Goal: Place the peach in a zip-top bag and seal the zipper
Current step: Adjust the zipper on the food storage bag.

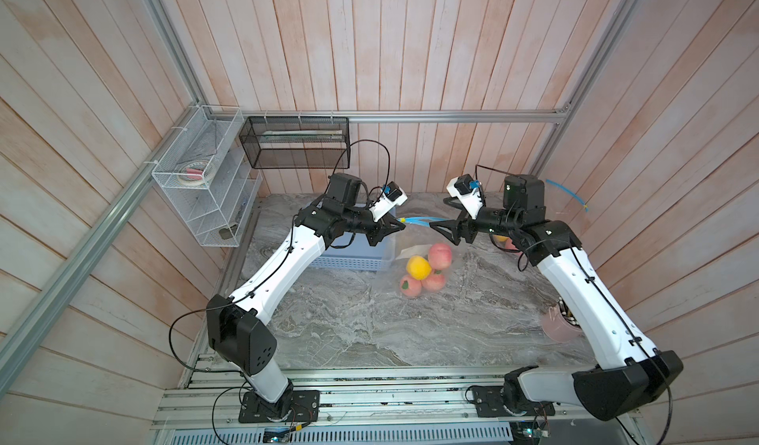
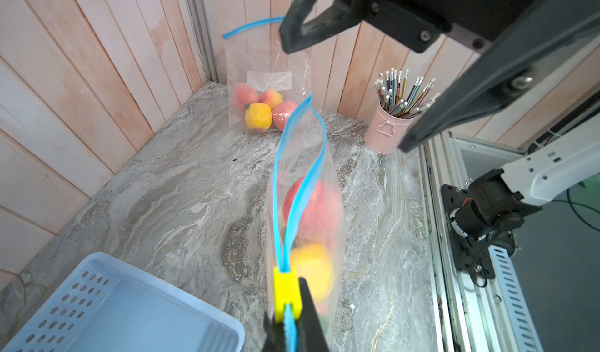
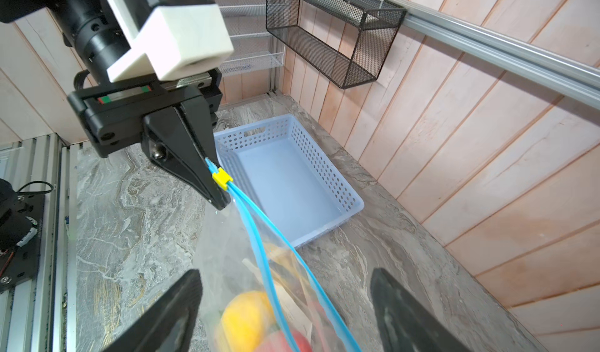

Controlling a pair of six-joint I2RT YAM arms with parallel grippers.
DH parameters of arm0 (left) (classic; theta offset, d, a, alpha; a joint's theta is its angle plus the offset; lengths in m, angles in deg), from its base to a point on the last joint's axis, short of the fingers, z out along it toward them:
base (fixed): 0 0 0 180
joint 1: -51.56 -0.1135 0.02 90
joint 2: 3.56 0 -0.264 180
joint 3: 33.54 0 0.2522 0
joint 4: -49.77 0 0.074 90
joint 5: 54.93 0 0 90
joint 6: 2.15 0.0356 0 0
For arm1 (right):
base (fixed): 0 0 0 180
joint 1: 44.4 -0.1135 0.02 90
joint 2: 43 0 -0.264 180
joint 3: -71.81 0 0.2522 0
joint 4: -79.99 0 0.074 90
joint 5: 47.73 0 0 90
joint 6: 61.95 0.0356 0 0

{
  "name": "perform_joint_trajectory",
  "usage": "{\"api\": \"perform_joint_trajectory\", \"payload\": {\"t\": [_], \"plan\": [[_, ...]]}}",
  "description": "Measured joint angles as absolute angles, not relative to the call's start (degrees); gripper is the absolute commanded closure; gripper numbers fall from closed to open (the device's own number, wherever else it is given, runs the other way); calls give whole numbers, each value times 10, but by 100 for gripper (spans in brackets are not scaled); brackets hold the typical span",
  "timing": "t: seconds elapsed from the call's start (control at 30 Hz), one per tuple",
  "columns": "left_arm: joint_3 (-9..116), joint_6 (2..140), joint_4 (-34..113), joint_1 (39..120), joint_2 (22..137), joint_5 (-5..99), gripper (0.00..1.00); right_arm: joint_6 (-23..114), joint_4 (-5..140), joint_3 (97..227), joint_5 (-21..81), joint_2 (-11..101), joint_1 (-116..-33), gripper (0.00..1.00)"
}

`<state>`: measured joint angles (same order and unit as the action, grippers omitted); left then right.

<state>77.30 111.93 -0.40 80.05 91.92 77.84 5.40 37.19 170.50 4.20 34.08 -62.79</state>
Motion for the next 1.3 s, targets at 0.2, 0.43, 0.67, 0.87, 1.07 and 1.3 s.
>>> {"api": "perform_joint_trajectory", "payload": {"t": [0.2,0.43,0.67,0.87,1.07,1.3], "plan": [[774,1162,-13,800,918,782,100,40,393,1681,-2,343,-634,16],[773,1204,-14,801,905,798,100,35,408,1682,-36,381,-645,25],[772,1222,-18,800,902,801,100,9,370,1721,-74,453,-645,58],[753,1215,-3,800,897,800,100,-10,338,1726,-107,456,-646,89],[710,1182,38,798,877,798,77,-6,337,1725,-116,451,-647,100],[607,1105,160,765,828,832,74,1,346,1725,-118,432,-647,100]]}}
